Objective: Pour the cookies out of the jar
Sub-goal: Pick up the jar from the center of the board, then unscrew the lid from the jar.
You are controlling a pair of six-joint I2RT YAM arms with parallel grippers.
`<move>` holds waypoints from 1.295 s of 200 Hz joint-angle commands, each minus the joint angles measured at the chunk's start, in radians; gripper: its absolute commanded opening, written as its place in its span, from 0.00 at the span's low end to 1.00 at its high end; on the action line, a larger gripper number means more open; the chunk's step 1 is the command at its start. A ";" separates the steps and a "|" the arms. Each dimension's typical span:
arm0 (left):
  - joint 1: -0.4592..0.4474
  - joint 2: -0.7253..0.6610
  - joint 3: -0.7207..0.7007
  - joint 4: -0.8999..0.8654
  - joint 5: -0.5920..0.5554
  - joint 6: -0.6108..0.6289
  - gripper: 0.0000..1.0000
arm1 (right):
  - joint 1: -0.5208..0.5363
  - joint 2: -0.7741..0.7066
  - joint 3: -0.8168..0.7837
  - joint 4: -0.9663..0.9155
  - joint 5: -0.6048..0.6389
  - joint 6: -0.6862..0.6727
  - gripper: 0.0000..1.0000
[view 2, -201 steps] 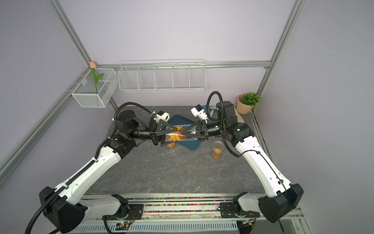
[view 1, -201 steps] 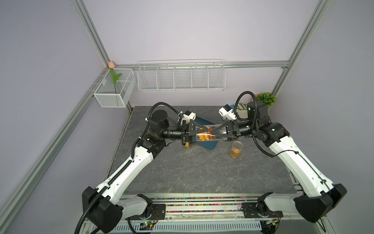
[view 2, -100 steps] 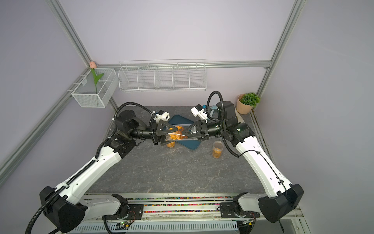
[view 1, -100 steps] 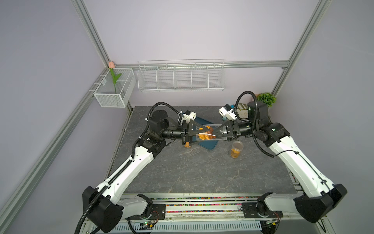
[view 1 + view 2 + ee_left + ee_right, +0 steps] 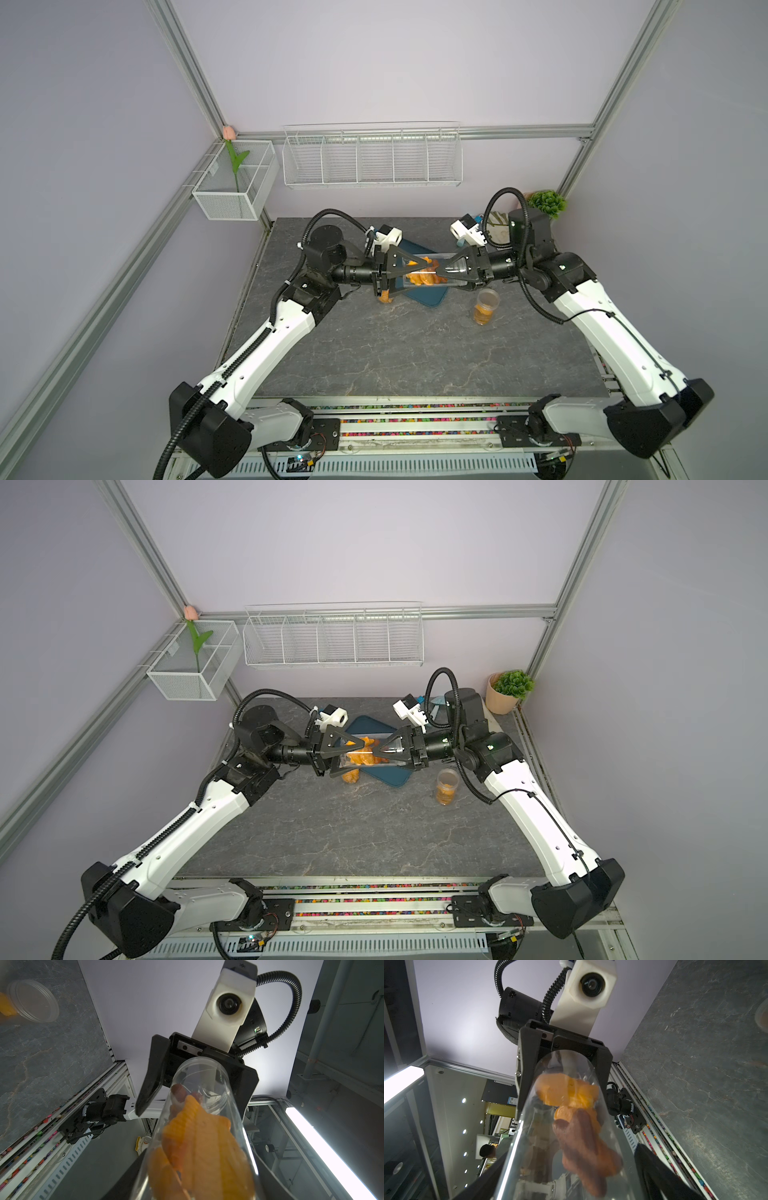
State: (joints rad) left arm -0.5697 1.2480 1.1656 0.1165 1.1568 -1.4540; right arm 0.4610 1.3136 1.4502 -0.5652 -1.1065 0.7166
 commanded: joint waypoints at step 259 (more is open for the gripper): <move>0.016 -0.065 -0.034 -0.049 0.043 0.114 0.54 | -0.122 -0.175 -0.102 0.091 -0.055 0.203 0.97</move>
State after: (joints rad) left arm -0.5610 1.2125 1.1450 0.0689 1.1797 -1.3556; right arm 0.3416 1.1763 1.3655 -0.5117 -1.1187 0.8570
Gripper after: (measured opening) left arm 0.614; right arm 0.955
